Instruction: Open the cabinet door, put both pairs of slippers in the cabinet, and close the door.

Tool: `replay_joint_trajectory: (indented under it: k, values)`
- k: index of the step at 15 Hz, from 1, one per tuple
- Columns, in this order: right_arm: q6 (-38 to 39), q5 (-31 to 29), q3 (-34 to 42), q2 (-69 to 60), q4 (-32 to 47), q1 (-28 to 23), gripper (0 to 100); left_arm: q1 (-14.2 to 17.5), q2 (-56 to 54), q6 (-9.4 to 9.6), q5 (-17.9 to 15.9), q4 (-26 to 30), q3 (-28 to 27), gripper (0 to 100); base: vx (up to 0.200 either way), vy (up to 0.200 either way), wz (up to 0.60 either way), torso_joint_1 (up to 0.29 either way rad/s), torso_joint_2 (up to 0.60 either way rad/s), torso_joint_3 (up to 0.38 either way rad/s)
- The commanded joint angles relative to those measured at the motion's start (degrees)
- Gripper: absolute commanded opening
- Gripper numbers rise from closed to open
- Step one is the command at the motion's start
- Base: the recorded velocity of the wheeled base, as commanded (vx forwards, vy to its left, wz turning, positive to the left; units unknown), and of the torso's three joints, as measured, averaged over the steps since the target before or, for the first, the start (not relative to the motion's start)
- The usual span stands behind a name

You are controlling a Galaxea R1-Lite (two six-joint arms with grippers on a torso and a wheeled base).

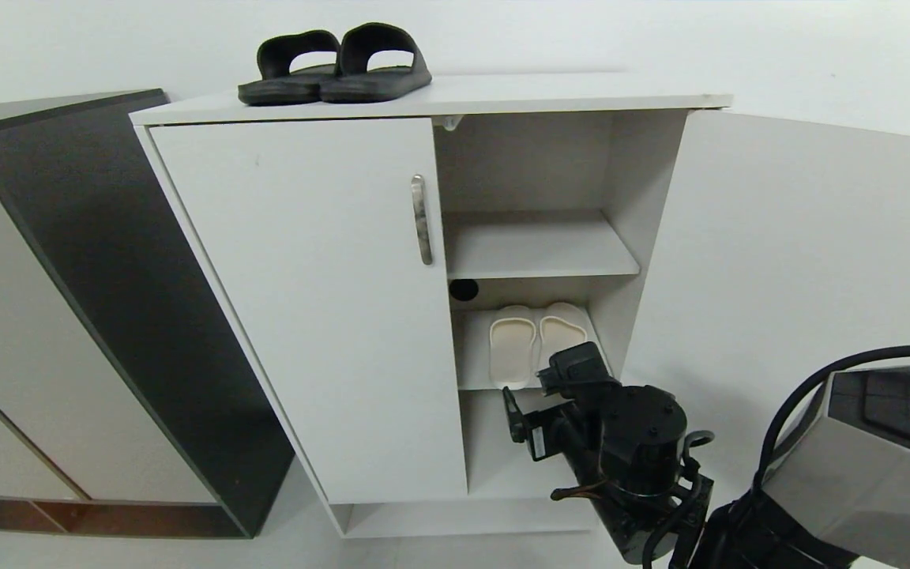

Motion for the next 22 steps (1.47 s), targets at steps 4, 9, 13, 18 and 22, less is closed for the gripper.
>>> replay_joint_trajectory:
  k: [4, 9, 13, 18, 22]
  values:
    - [0.0, 0.0, 0.5, -0.1, -0.3, 0.0, 100, 0.0, 0.0, -0.09, 0.0, 0.0, 0.0, 0, 0.0, 0.0, 0.0, 0.0, 0.0, 0.0]
    - [0.4, 0.0, 1.0, -0.1, -0.4, -0.4, 100, 0.0, 0.1, -0.09, -0.1, 0.0, 0.0, 0, 0.0, 0.12, 0.0, 0.0, 0.0, 0.002]
    - [0.4, 0.2, 2.0, -0.2, -1.1, -0.9, 100, 0.0, 0.1, -0.09, -0.1, 0.0, 0.0, 0, 0.0, 0.2, 0.0, 0.005, 0.0, 0.002]
    - [0.0, 2.3, 3.5, -0.1, -1.3, -1.8, 100, 0.0, 0.1, -0.09, -0.1, 0.1, 0.0, 0, 0.0, 0.2, 0.0, 0.001, 0.0, 0.0]
    - [0.0, 4.4, 4.7, -0.1, -3.1, -1.8, 100, 0.0, 0.1, -0.09, -0.2, 0.1, 0.0, 0, 0.0, 0.2, 0.0, 0.002, 0.0, 0.0]
